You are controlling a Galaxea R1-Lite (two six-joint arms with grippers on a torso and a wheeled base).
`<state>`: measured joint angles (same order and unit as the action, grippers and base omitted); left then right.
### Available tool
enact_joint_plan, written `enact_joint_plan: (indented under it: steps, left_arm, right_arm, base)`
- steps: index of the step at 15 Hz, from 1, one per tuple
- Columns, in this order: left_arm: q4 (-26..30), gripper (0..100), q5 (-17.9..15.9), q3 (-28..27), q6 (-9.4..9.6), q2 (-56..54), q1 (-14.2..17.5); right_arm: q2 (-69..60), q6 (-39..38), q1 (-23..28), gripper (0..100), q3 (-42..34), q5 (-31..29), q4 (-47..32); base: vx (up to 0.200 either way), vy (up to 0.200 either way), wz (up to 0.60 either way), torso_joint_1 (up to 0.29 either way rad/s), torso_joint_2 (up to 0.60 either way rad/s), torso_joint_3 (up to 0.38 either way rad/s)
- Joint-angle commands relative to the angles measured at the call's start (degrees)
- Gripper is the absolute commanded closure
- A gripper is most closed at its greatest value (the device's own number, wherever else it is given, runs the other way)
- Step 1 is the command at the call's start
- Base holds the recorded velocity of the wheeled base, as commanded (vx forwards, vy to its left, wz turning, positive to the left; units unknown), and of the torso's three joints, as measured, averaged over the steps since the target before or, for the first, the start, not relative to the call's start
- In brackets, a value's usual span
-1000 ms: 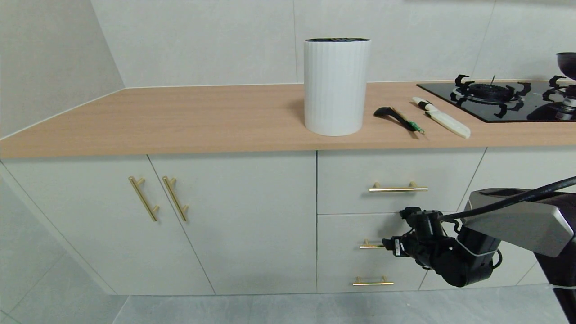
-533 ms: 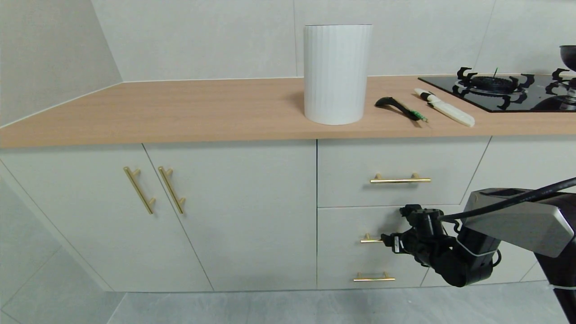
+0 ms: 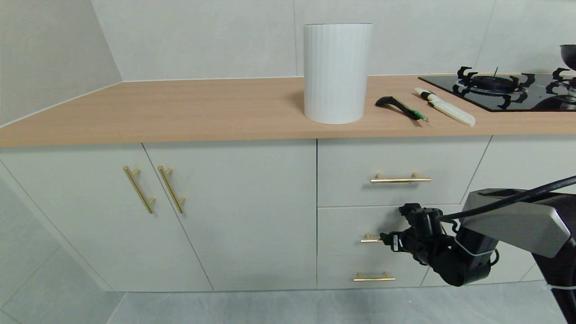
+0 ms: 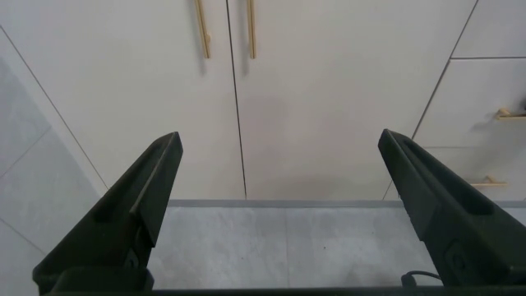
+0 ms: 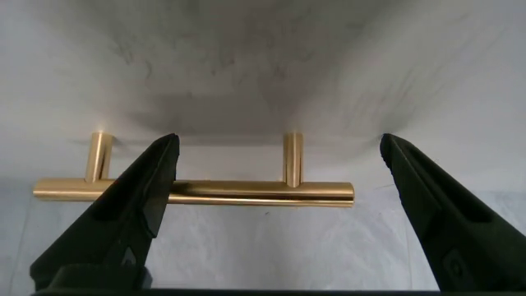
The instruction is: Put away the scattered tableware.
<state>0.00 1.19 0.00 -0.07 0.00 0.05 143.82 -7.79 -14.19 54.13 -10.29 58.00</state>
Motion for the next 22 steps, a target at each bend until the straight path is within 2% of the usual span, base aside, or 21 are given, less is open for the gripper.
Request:
enact_joint_plan:
  steps: [1,11,14,15,17,19,20,22]
  left_arm:
    - [0.0,0,0.04,0.0,-0.01,0.09,0.04]
    - [0.0,0,0.04,0.0,-0.01,0.09,0.04]
    - [0.0,0,0.04,0.0,-0.01,0.09,0.04]
    - [0.0,0,0.04,0.0,-0.01,0.09,0.04]
    - [0.0,0,0.04,0.0,-0.01,0.09,0.04]
    - [0.0,0,0.04,0.0,-0.01,0.09,0.04]
    - [0.0,0,0.04,0.0,-0.01,0.09,0.04]
    - [0.0,0,0.04,0.0,-0.01,0.09,0.04]
  right_arm:
    - [0.23,0.14,-0.05,0,-0.69,0.01,-0.52]
    - [-0.83,1.46,-0.22,0,-3.94,0.18,-2.46]
    - [-8.3,1.46,-1.02,0,-13.08,3.17,-4.04]
    - [-12.43,1.46,-1.19,0,-15.37,3.78,-6.5]
    - [-25.44,1.46,-2.51,0,-18.79,6.86,-18.28]
    - [-36.07,1.37,-2.86,0,-18.44,8.18,-30.67]
    - [-43.89,1.37,-3.12,0,-16.86,8.36,-39.28]
    - [-52.77,1.37,-4.0,0,-14.58,8.27,-47.46]
  base:
    - [0.0,0.0,0.0,0.0,0.0,0.0]
    - [0.0,0.0,0.0,0.0,0.0,0.0]
    - [0.0,0.0,0.0,0.0,0.0,0.0]
    - [0.0,0.0,0.0,0.0,0.0,0.0]
    - [0.0,0.0,0.0,0.0,0.0,0.0]
    - [0.0,0.0,0.0,0.0,0.0,0.0]
    - [0.0,0.0,0.0,0.0,0.0,0.0]
    - [0.0,0.0,0.0,0.0,0.0,0.0]
